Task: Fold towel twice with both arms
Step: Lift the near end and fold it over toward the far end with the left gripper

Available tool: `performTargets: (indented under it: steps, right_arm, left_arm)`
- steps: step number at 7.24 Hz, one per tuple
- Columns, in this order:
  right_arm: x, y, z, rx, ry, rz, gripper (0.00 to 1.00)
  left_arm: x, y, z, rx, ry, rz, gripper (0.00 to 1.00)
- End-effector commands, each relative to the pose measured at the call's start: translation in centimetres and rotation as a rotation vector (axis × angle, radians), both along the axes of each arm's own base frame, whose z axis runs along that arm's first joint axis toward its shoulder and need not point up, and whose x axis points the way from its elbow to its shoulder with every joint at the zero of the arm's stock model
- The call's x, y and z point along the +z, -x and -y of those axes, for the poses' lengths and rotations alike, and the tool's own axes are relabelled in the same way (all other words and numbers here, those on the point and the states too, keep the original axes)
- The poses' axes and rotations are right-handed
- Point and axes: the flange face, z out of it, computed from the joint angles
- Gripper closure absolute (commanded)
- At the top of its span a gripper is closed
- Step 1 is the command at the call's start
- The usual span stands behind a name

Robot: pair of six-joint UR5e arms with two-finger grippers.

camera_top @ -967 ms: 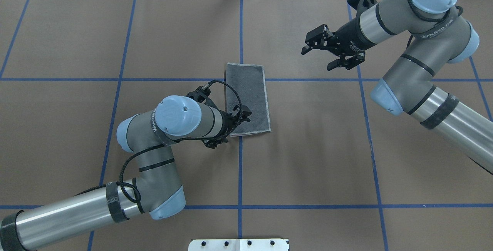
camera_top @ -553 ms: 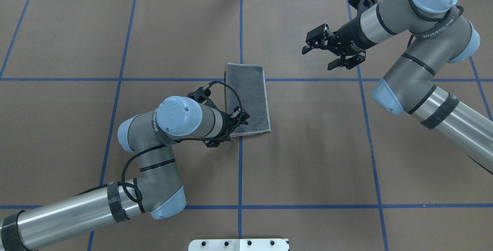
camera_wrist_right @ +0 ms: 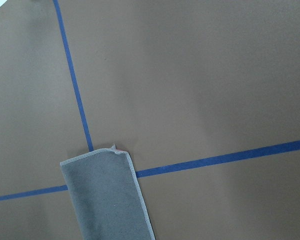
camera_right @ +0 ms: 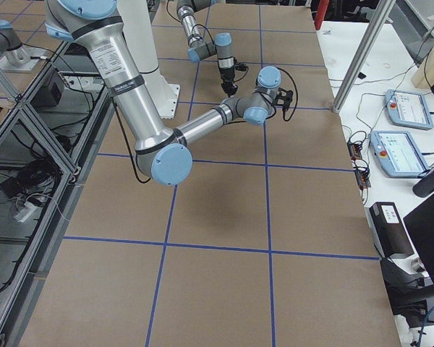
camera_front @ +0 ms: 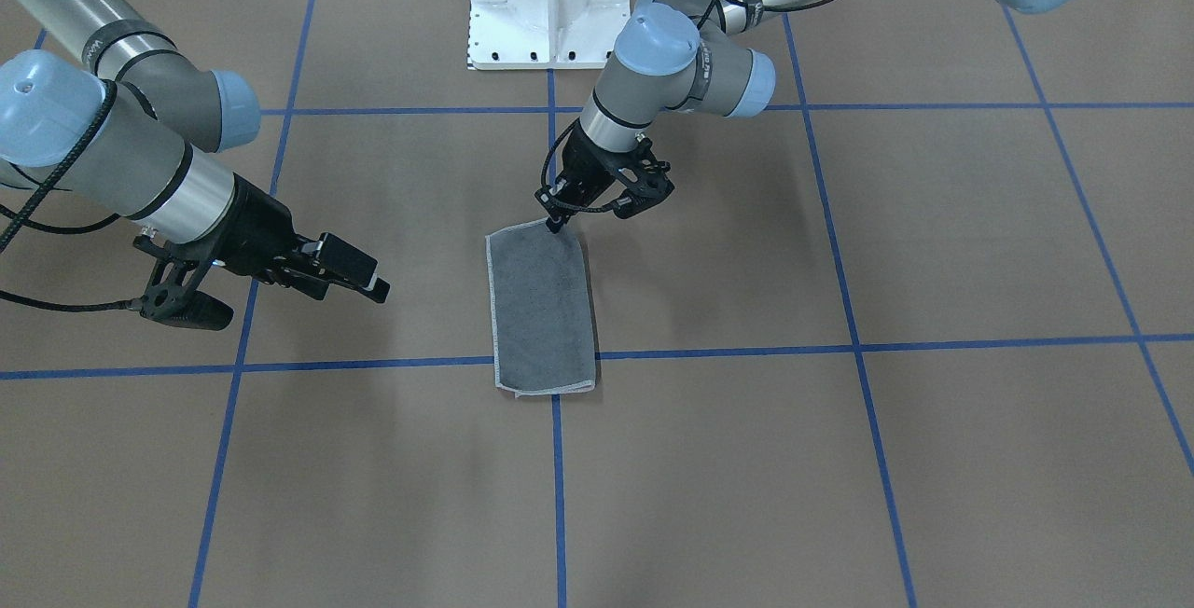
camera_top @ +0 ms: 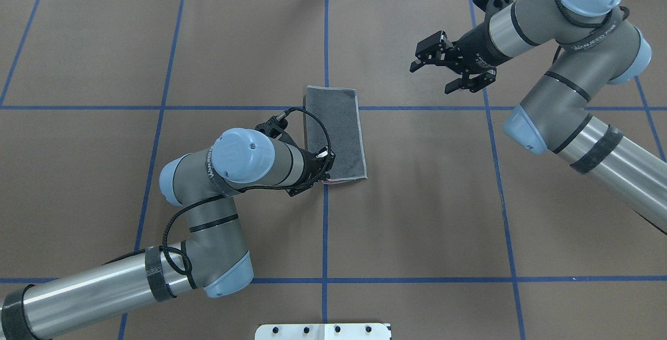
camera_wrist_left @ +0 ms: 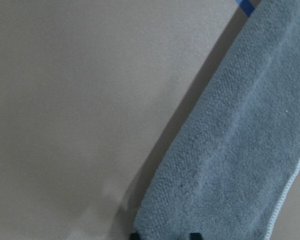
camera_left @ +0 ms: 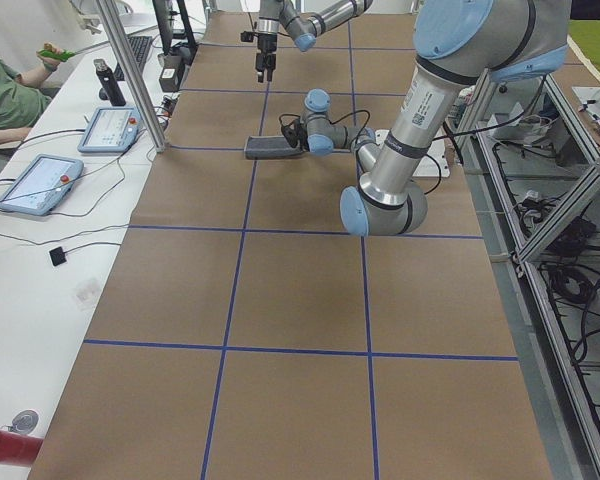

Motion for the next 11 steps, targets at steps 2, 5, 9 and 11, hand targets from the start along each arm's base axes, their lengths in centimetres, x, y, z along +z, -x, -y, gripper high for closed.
performTargets:
  steps: [2,5,9,11]
  right_arm:
    - [0.2,-0.5,0.2,0.005,0.002,-0.001,0.00]
    - [0.1,-0.5,0.2,0.004,0.001,0.000,0.00]
    - [0.3,-0.6,0.1,0.003,0.000,-0.001,0.00]
    - [0.4,-0.5,0.1,0.001,0.001,-0.003,0.00]
  left_arm:
    - [-2.4,3.6,2.3,-0.053,-0.014,-0.049,1.00]
    - [-1.2,5.0,7.1,-0.134,0.031,-0.027,1.00]
    - [-2.7,3.7,14.2,-0.206,0.039,-0.026,1.00]
    - [-2.5,4.5,15.9,-0.229,0.043,-0.018,1.00]
